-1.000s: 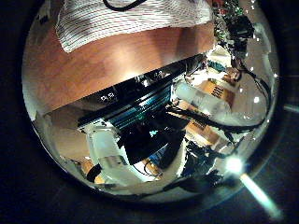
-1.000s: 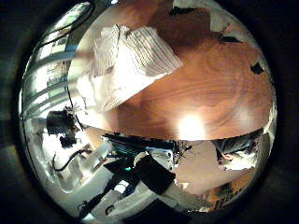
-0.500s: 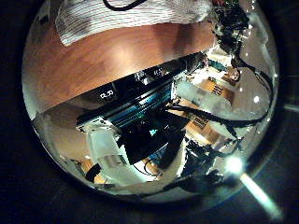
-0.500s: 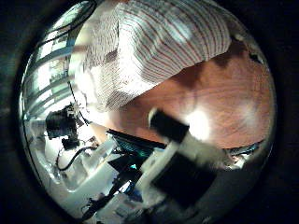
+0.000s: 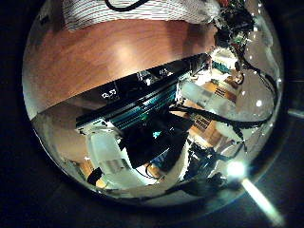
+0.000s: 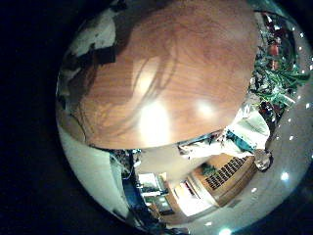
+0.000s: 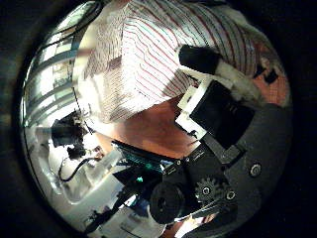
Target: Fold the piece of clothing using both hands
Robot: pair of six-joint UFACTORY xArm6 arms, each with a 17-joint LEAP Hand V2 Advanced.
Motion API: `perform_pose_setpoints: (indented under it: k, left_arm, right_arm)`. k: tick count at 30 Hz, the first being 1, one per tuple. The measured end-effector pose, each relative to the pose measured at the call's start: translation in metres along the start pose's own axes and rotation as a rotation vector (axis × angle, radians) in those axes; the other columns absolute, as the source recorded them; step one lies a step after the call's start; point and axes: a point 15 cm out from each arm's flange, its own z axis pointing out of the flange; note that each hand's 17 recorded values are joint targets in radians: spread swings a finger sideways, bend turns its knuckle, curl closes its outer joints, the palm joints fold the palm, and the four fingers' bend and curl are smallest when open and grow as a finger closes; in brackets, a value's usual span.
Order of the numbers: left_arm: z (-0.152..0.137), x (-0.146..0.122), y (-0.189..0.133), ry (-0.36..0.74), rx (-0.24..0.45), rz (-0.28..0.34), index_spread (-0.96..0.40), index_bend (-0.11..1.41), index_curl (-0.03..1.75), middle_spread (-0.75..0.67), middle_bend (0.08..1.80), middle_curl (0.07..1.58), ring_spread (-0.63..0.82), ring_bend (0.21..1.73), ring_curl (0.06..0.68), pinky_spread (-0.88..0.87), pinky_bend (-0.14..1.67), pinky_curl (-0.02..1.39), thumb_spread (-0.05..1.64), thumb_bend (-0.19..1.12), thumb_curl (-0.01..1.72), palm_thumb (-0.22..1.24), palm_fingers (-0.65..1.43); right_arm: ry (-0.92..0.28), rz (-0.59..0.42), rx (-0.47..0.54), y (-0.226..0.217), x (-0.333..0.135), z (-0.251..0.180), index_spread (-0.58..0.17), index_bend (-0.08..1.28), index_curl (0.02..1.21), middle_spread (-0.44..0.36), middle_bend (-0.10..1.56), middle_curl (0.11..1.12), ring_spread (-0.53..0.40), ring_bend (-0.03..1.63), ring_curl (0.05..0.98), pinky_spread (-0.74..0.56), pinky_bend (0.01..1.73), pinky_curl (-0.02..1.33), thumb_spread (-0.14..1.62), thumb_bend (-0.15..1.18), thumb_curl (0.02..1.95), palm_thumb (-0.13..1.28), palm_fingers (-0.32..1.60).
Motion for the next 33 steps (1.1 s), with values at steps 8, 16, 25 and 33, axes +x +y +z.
perform_pose_setpoints:
  k: [8, 16, 25, 33]
  left_arm:
    - [-0.013, -0.01, 0.011, 0.028, 0.036, -0.016, 0.03, 0.18, 0.36, 0.28, 0.18, 0.3, 0.35, 0.67, 0.234, 0.43, 0.38, 0.34, 1.17, -0.02, 0.2, -0.01, 0.1]
    - [-0.011, -0.037, 0.018, 0.055, 0.042, -0.064, 0.03, 0.18, 0.36, 0.27, 0.18, 0.3, 0.35, 0.67, 0.232, 0.42, 0.38, 0.34, 1.18, -0.02, 0.2, -0.01, 0.1]
    - [-0.013, -0.057, 0.032, 0.087, 0.071, -0.124, 0.03, 0.18, 0.36, 0.27, 0.18, 0.3, 0.34, 0.67, 0.229, 0.42, 0.38, 0.34, 1.18, -0.02, 0.2, -0.01, 0.11]
    - [-0.016, -0.06, 0.048, 0.101, 0.082, -0.163, 0.03, 0.18, 0.36, 0.27, 0.18, 0.3, 0.33, 0.67, 0.228, 0.42, 0.38, 0.33, 1.18, -0.02, 0.21, 0.0, 0.11]
  right_arm:
    - [0.028, 0.014, 0.08, 0.016, 0.015, -0.042, -0.365, 1.02, 0.97, -0.173, 1.3, 0.86, -0.24, 1.43, 0.695, -0.16, 1.39, 0.75, 1.06, 0.07, 0.63, 1.05, 0.98]
    - [0.12, -0.101, 0.193, 0.034, -0.051, -0.13, -0.345, 1.06, 1.0, -0.155, 1.33, 0.88, -0.237, 1.44, 0.738, -0.15, 1.38, 0.84, 1.06, 0.05, 0.68, 1.08, 0.95]
    - [0.276, -0.307, 0.243, 0.036, -0.223, -0.184, -0.322, 1.08, 1.0, -0.143, 1.34, 0.88, -0.234, 1.43, 0.767, -0.15, 1.34, 0.92, 1.02, 0.01, 0.74, 1.1, 0.98]
    - [0.469, -0.503, 0.089, 0.0, -0.362, -0.111, -0.31, 1.07, 1.0, -0.148, 1.33, 0.87, -0.231, 1.41, 0.783, -0.15, 1.31, 0.97, 1.03, -0.03, 0.77, 1.02, 0.99]
